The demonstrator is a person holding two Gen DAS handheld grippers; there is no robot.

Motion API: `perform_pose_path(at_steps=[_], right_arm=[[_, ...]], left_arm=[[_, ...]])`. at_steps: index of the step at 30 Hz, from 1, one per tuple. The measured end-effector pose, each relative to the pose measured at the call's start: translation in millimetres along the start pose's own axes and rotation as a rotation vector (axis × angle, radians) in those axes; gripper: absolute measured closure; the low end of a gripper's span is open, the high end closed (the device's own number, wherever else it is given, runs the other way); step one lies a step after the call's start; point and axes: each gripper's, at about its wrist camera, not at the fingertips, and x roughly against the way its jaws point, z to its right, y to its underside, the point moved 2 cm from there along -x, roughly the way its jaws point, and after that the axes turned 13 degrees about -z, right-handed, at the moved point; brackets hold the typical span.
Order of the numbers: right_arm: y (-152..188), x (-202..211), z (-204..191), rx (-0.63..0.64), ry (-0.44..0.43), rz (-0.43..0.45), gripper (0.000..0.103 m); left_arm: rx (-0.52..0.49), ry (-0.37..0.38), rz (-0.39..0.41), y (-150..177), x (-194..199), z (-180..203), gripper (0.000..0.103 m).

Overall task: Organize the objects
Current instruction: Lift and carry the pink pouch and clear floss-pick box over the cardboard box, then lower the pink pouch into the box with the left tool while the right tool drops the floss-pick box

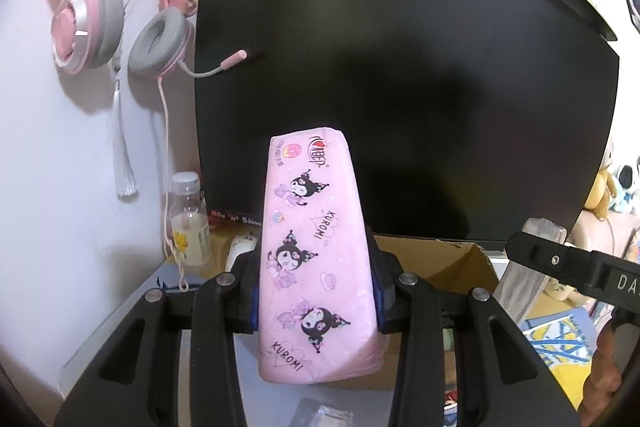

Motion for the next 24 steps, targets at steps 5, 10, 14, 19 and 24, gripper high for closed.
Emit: perform_pose_path(at_steps=[5, 10, 14, 19, 24], right_arm=[[-4.3, -12.7, 7.8, -0.002, -0.023, 0.018, 0.040], [-5.6, -22.0, 11.9, -0.001, -0.029, 0.034, 0.040], [-6.8, -28.0, 16.6, -0.006, -0.043, 0.043, 0.040], [-8.8, -34.3, 19.4, -0.024, -0.045, 0.047, 0.040], [-9.2, -39.9, 19.9, -0.035, -0.045, 0.040, 0.040]], left_arm=[[0.011, 0.010, 0.008, -2.2, -14.5, -3.4, 0.065], [0.017, 0.015, -0.001, -1.9, -31.1, -2.7, 0.065], [0.018, 0.023, -0.003, 0.4, -41.6, -1.2, 0.065], [0.010, 0.029, 0.004, 1.2, -50.9, 0.2, 0.065], [-0.037, -0.006, -0.043, 2.4, -65.4, 9.9, 0.065]])
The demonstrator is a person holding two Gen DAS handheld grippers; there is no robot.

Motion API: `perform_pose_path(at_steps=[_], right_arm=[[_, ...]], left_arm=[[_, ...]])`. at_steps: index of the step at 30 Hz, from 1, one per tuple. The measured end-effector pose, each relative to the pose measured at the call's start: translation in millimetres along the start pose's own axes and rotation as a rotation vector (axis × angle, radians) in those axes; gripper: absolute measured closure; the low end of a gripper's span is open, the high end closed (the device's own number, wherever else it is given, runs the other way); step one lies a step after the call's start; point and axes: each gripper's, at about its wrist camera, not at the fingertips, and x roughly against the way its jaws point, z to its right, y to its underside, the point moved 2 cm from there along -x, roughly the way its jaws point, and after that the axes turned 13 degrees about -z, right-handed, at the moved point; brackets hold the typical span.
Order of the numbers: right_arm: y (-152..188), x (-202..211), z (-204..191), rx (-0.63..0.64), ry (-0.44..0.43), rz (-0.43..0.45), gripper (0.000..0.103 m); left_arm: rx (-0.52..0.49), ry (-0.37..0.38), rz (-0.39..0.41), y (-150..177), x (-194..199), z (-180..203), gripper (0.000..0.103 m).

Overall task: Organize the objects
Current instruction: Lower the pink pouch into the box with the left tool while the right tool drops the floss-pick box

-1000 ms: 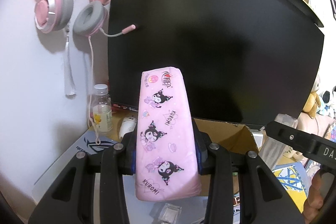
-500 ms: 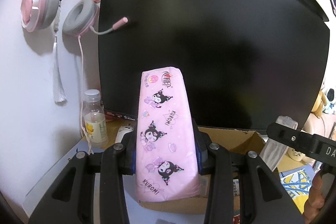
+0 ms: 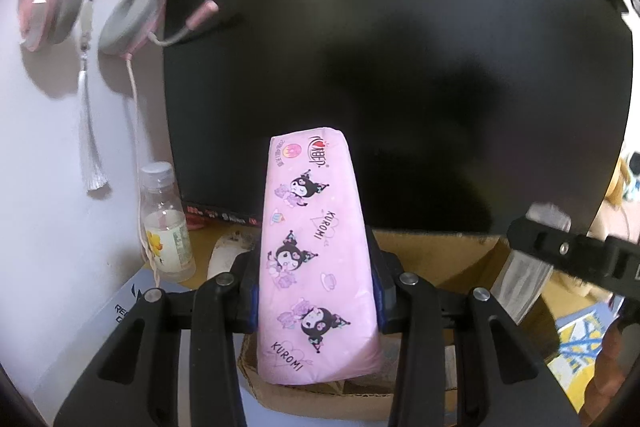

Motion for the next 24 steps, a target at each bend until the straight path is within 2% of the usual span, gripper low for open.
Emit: perform_pose_path(at_steps=[3, 7, 13, 21, 23, 24], right_arm=[[-0.7, -4.8, 1.2, -0.008, 0.000, -0.006, 0.040], [-0.8, -11.5, 2.5, -0.014, 0.006, -0.014, 0.040], [2.3, -22.7, 3.5, -0.018, 0.018, -0.046, 0.040], [5.9, -23.0, 9.8, -0.026, 0.034, -0.060, 0.039], [6.3, -22.3, 10.5, -0.026, 0.039, -0.063, 0.039], [6.3, -23.1, 9.7, -0.025, 0.040, -0.067, 0.039]], left_arm=[[-0.023, -0.020, -0.073, 3.0, -13.8, 4.7, 0.065], [-0.035, -0.032, -0.111, 7.3, -24.8, 7.8, 0.065], [-0.054, -0.060, -0.064, 7.7, -11.1, 10.9, 0.065], [-0.047, -0.097, -0.086, 5.4, -15.5, 6.2, 0.064], [-0.039, -0.096, -0.089, 5.6, -12.8, 5.9, 0.059], [-0.034, -0.098, -0.091, 5.8, -10.7, 5.8, 0.045]])
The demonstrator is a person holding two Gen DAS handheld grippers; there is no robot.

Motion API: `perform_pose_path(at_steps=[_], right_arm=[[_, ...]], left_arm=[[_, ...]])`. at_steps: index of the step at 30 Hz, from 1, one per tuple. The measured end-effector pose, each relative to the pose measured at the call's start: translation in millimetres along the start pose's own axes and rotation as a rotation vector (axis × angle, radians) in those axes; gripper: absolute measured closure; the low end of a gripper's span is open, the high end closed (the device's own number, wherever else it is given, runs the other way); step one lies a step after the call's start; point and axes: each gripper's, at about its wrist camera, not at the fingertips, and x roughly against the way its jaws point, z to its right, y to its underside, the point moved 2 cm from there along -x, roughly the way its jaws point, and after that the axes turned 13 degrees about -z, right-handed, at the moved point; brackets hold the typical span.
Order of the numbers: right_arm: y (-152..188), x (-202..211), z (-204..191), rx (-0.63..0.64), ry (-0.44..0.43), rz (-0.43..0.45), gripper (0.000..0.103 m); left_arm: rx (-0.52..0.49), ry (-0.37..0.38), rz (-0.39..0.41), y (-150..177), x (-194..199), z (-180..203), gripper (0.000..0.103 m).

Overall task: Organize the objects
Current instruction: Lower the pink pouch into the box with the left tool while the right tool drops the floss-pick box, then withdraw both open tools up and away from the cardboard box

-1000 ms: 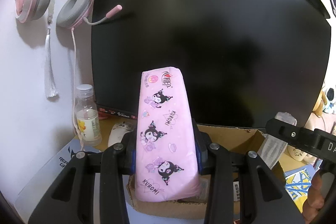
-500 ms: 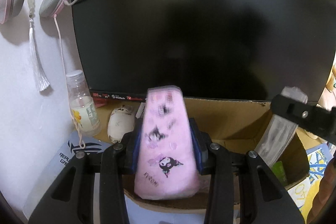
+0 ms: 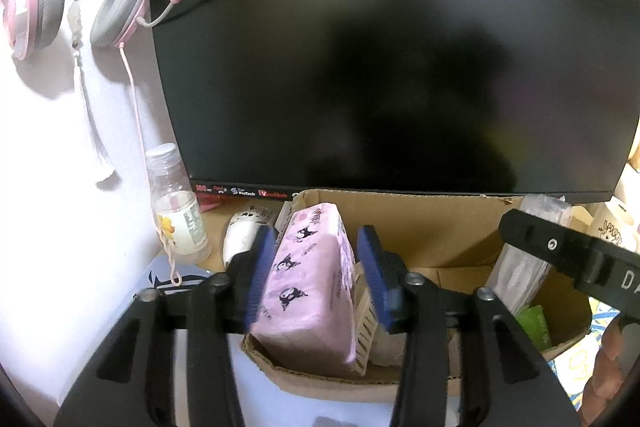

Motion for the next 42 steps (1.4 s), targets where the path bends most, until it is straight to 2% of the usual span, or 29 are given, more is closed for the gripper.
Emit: perform_pose_path(at_steps=[1, 2, 5, 7, 9, 11, 17, 22, 26, 30, 34, 42], right_arm=[[0.4, 0.3, 0.3, 0.000, 0.002, -0.003, 0.039], [0.8, 0.7, 0.4, 0.000, 0.004, -0.005, 0.039], [1.8, 2.4, 3.0, -0.004, 0.008, -0.005, 0.039], [1.9, 1.9, 5.3, -0.009, 0.008, 0.000, 0.037], [1.9, 1.8, 6.0, -0.011, 0.002, 0.009, 0.035], [1.6, 3.9, 8.0, -0.016, -0.003, 0.021, 0.027], [1.0, 7.7, 10.8, -0.010, 0.001, 0.027, 0.015], [-0.1, 8.2, 7.2, 0.001, 0.007, 0.030, 0.010], [0.7, 10.0, 3.3, 0.029, 0.023, 0.034, 0.001], [0.9, 13.3, 1.8, 0.035, 0.059, 0.043, 0.000], [-0.4, 17.0, 3.3, 0.032, 0.057, 0.031, 0.000], [2.9, 25.8, 5.0, 0.038, 0.075, 0.023, 0.000]], left_arm=[[0.006, -0.005, 0.002, -0.2, 1.6, -1.0, 0.029], [0.018, -0.017, 0.016, -0.6, 4.7, -2.8, 0.025], [0.030, -0.054, 0.033, -0.9, 12.8, -5.9, 0.023], [0.039, -0.083, 0.025, -1.3, 15.5, -9.6, 0.009], [0.071, -0.135, 0.034, -1.7, 20.3, -15.9, 0.003], [0.087, -0.155, 0.049, -2.1, 26.0, -20.8, 0.003], [0.109, -0.136, 0.029, -2.4, 32.9, -35.8, 0.003], [0.115, -0.131, 0.033, -2.8, 37.2, -42.2, 0.000], [0.119, -0.122, 0.033, -2.4, 42.1, -44.2, 0.000], [0.116, -0.124, 0.042, -2.3, 52.0, -44.4, 0.000], [0.113, -0.126, 0.054, -1.2, 62.8, -45.6, 0.000], [0.116, -0.120, 0.030, 0.5, 67.3, -49.4, 0.000]])
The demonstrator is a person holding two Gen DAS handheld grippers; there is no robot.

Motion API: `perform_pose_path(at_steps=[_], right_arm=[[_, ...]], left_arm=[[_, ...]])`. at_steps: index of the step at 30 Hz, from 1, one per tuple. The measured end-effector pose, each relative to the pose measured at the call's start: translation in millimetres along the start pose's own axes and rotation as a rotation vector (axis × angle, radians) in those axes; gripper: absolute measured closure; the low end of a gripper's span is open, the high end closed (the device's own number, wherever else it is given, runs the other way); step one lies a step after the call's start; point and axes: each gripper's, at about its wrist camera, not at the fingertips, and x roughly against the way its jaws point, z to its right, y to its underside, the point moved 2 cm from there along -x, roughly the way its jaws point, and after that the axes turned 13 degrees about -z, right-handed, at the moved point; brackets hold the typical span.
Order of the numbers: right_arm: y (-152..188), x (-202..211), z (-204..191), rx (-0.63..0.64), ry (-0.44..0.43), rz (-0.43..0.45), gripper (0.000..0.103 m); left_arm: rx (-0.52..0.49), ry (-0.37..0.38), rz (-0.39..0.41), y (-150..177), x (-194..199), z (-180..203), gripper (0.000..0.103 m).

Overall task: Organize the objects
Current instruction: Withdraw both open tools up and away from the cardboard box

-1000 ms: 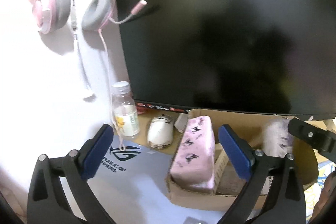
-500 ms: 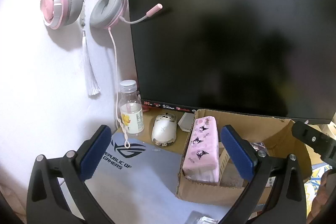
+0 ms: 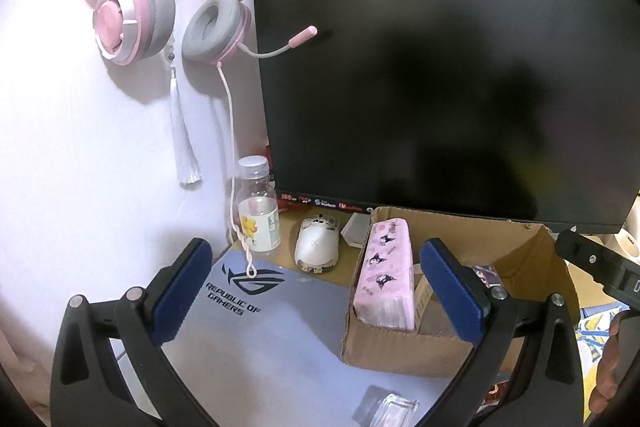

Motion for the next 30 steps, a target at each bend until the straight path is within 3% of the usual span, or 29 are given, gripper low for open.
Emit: perform_pose_path(at_steps=[8, 14, 21, 30], right_arm=[[4.2, 14.5, -3.7, 0.017, -0.014, -0.006, 0.000], [13.4, 27.6, -6.2, 0.032, 0.001, 0.001, 0.000], [27.0, 33.5, -0.4, 0.032, 0.030, -0.009, 0.000], [44.9, 31.2, 4.4, 0.048, 0.066, -0.025, 0.000]], left_arm=[[0.010, 0.007, -0.021, 8.6, 11.4, -7.0, 0.000], [0.022, 0.072, -0.058, 19.6, 19.8, -12.3, 0.000], [0.042, 0.090, -0.077, 38.1, 26.7, -15.9, 0.000], [0.004, 0.012, -0.072, 54.6, 36.1, -9.9, 0.000]])
